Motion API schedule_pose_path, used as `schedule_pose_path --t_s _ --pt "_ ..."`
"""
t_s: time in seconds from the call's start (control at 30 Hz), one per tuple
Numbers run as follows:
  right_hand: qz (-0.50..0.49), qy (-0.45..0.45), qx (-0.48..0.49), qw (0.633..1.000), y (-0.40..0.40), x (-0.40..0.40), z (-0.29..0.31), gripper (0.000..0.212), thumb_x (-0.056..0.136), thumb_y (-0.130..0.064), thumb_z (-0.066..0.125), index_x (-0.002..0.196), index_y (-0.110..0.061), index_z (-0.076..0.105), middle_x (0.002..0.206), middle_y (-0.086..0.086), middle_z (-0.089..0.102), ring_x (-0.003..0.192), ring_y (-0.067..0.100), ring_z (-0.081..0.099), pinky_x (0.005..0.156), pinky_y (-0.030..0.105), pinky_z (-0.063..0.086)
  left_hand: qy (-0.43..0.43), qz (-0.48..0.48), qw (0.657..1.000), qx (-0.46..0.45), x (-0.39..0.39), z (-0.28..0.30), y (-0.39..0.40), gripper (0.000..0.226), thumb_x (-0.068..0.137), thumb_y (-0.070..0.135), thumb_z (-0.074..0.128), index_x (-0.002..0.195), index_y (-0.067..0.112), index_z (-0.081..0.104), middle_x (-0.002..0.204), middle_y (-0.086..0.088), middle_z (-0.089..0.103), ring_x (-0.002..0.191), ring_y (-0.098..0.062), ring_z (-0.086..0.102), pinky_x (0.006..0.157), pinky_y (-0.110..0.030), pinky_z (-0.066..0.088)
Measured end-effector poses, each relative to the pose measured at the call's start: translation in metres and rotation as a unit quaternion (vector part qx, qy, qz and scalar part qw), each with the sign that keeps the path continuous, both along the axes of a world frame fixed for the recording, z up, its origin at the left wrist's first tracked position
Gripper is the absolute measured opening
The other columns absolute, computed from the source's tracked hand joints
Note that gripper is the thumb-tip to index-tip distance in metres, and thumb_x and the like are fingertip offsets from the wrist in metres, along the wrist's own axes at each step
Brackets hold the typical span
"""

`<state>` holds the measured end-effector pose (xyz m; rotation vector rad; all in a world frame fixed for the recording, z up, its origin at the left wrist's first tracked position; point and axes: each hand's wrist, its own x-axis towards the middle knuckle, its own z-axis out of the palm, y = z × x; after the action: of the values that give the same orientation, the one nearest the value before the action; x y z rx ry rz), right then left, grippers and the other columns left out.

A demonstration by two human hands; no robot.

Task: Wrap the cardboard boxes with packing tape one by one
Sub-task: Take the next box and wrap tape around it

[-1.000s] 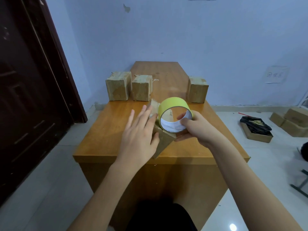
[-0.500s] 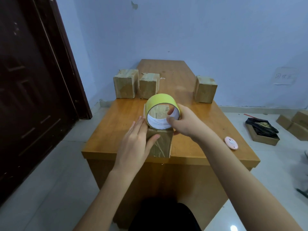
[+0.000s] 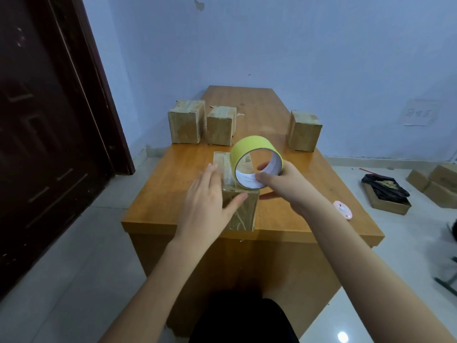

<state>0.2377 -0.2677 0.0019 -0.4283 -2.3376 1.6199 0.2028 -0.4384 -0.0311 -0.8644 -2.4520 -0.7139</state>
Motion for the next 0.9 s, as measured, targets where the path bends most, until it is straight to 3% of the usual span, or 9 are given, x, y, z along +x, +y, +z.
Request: schedule_pose_path --t_s 0.1,0.23,0.37,0.43,0.6,0.73,0.8,0.9 --pt "-0.004 0.008 0.009 1.000 -0.001 -0.003 -0.001 0.005 0.093 -0.014 0.056 0.094 -0.009 0.057 0.091 0.006 0.063 0.081 0.015 0.061 0.052 0.017 0.053 0.027 -0.012 0.999 -0.042 0.003 -0.002 0.004 0.071 0.082 0.054 0.053 0.132 0.003 0.048 0.136 -0.012 0.051 0.122 -0.025 0.051 0.096 -0.029 0.033" --pt "0.021 -0.018 -0.003 1.000 0.005 0.000 0.011 0.002 0.096 -0.006 0.048 0.096 -0.008 0.050 0.096 0.010 0.057 0.085 0.019 0.061 0.052 0.020 0.054 0.080 -0.001 0.994 -0.071 0.004 -0.003 0.004 0.062 0.080 0.046 0.064 0.122 0.002 0.058 0.123 -0.014 0.061 0.114 -0.025 0.058 0.097 -0.034 0.029" --pt "0.040 0.009 -0.159 0.986 0.016 0.012 0.017 0.015 0.092 0.008 0.044 0.097 -0.006 0.044 0.100 0.019 0.068 0.078 0.023 0.070 0.055 0.030 0.057 0.069 -0.019 0.994 -0.082 0.001 -0.004 0.000 0.062 0.085 0.047 0.057 0.131 0.004 0.052 0.133 -0.011 0.054 0.123 -0.023 0.051 0.102 -0.035 0.027" --pt "0.015 0.030 -0.200 0.979 0.015 0.016 0.012 0.014 0.093 0.006 0.047 0.102 -0.004 0.046 0.097 0.018 0.070 0.079 0.023 0.071 0.058 0.033 0.058 0.062 -0.024 0.994 -0.084 0.001 -0.004 0.000 0.063 0.085 0.046 0.058 0.131 0.004 0.051 0.133 -0.012 0.054 0.123 -0.024 0.051 0.101 -0.034 0.029" --pt "0.000 0.021 -0.139 0.990 0.006 0.014 -0.004 0.026 0.090 -0.011 0.064 0.113 -0.006 0.053 0.104 0.014 0.063 0.092 0.022 0.065 0.058 0.029 0.058 0.064 -0.020 0.993 -0.094 0.003 -0.003 0.000 0.066 0.084 0.047 0.060 0.131 0.002 0.050 0.133 -0.014 0.053 0.126 -0.025 0.048 0.102 -0.033 0.029" --pt "0.004 0.042 -0.138 0.990 0.006 0.011 -0.009 0.005 0.093 -0.005 0.055 0.098 -0.002 0.053 0.094 0.016 0.059 0.078 0.017 0.065 0.058 0.028 0.057 0.062 -0.027 0.994 -0.087 0.003 -0.004 0.000 0.065 0.083 0.045 0.062 0.130 0.000 0.051 0.133 -0.014 0.054 0.125 -0.025 0.049 0.101 -0.034 0.030" --pt "0.002 0.045 -0.193 0.980 0.014 0.012 -0.008 0.009 0.093 0.002 0.051 0.100 -0.002 0.051 0.099 0.018 0.056 0.076 0.022 0.068 0.059 0.032 0.058 0.063 -0.031 0.994 -0.081 0.002 -0.004 -0.001 0.063 0.083 0.042 0.063 0.129 0.000 0.053 0.132 -0.014 0.055 0.124 -0.025 0.050 0.099 -0.033 0.034" --pt "-0.027 0.056 -0.349 0.935 0.019 0.017 -0.018 0.014 0.090 0.010 0.050 0.098 -0.001 0.048 0.106 0.020 0.049 0.079 0.032 0.069 0.058 0.040 0.059 0.066 -0.037 0.994 -0.080 0.000 -0.005 -0.002 0.061 0.082 0.040 0.066 0.128 0.001 0.054 0.132 -0.013 0.055 0.124 -0.024 0.050 0.099 -0.033 0.034"
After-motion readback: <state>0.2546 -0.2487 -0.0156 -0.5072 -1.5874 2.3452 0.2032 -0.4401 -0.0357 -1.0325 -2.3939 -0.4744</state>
